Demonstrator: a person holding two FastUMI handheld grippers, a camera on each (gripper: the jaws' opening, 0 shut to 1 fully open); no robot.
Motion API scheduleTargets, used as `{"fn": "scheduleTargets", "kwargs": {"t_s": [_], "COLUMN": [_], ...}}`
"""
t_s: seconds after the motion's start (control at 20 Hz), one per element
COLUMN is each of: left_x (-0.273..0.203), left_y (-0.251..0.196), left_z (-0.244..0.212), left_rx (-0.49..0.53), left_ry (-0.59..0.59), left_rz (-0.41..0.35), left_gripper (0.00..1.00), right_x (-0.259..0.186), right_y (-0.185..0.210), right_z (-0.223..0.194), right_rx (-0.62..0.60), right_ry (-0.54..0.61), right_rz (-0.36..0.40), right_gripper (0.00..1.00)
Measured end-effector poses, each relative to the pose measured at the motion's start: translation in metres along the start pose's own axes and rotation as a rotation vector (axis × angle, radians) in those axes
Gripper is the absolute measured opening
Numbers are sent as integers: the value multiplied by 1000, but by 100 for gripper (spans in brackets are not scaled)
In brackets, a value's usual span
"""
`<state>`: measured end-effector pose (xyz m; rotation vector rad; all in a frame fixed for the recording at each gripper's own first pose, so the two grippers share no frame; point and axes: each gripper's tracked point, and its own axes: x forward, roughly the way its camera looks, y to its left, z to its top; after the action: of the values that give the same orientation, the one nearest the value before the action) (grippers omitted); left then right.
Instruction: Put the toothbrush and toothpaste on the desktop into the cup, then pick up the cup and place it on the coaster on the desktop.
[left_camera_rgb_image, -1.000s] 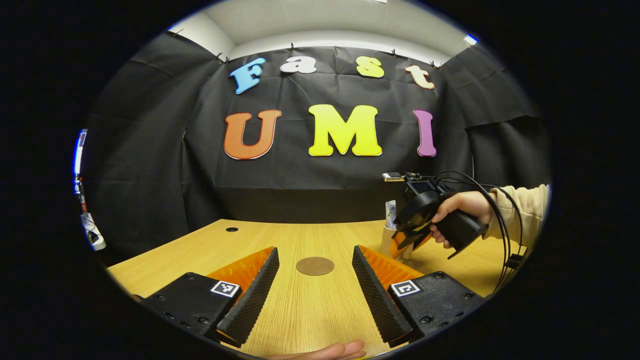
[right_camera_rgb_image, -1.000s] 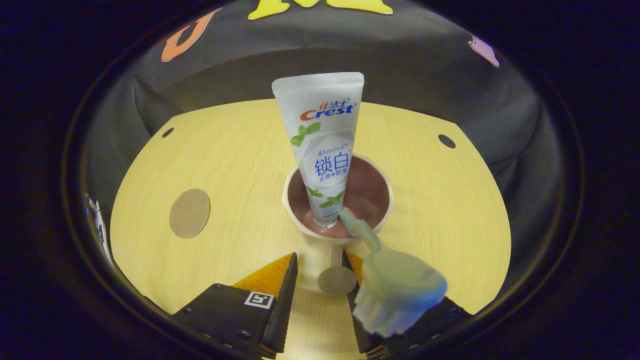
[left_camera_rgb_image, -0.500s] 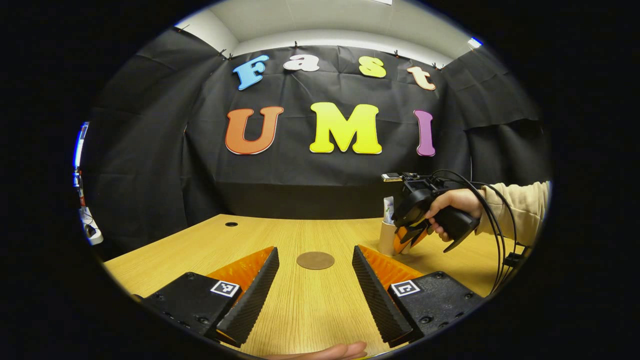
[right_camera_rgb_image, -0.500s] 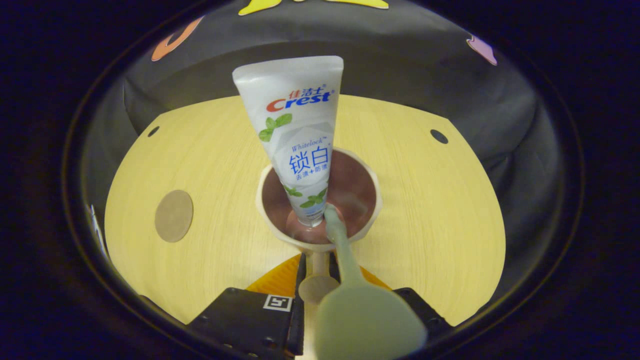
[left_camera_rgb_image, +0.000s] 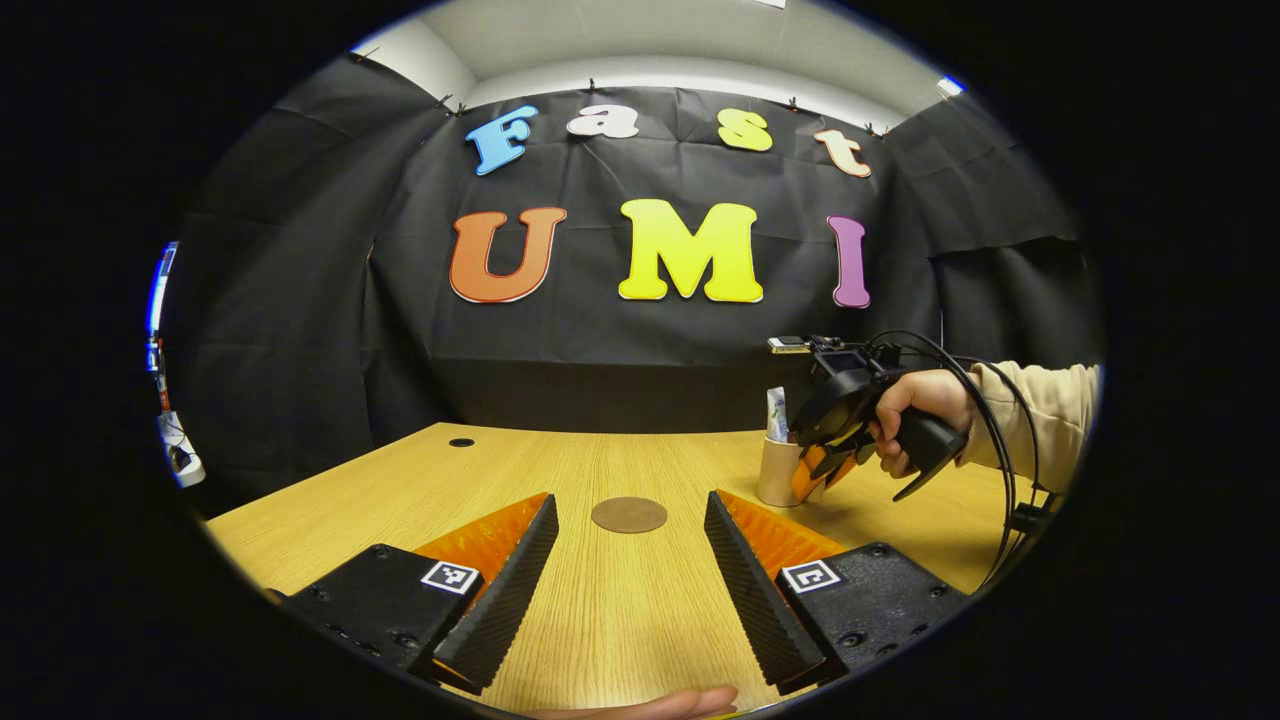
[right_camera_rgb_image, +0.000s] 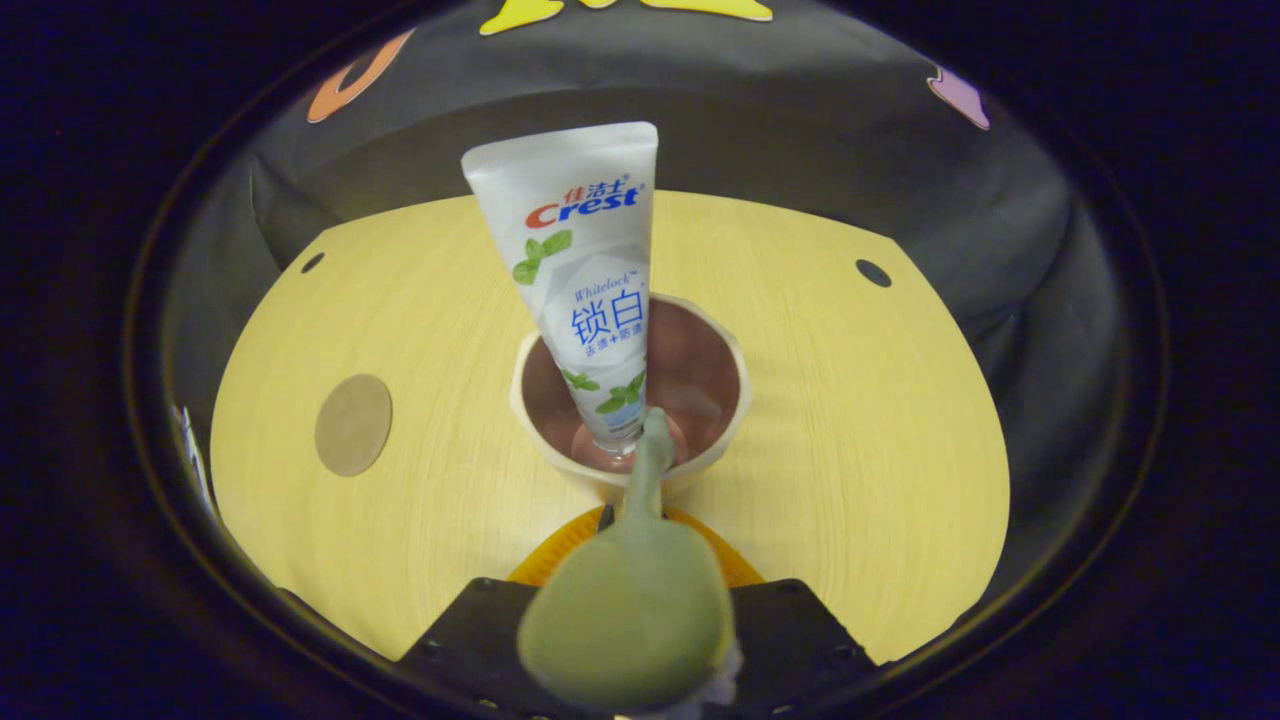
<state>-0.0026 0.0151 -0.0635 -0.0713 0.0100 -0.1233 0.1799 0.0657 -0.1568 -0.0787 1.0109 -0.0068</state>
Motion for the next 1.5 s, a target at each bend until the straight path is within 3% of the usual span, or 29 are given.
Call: {"fn": "scheduleTargets", "kwargs": {"t_s": [0.3, 0.6, 1.2, 1.5], "left_x": [1, -1, -7, -11], "left_y": [-4, -6, 5, 19], "left_z": [-1, -2, -10, -15], "left_rx": [14, 7, 10, 7], "left_ry": [0, 2, 5, 9], "left_rz": [-6, -9, 3, 22], "left_gripper": [94, 94, 94, 94], "right_x": [-6, -35, -33, -38], "right_y": [-1, -8, 17, 14], "right_z": [-1, 11, 15, 13], "right_rx": [18, -39, -226, -258], "right_ry": [-22, -126, -143, -116], "right_rz": [27, 23, 239, 276], "right_gripper": [11, 10, 8, 4]}}
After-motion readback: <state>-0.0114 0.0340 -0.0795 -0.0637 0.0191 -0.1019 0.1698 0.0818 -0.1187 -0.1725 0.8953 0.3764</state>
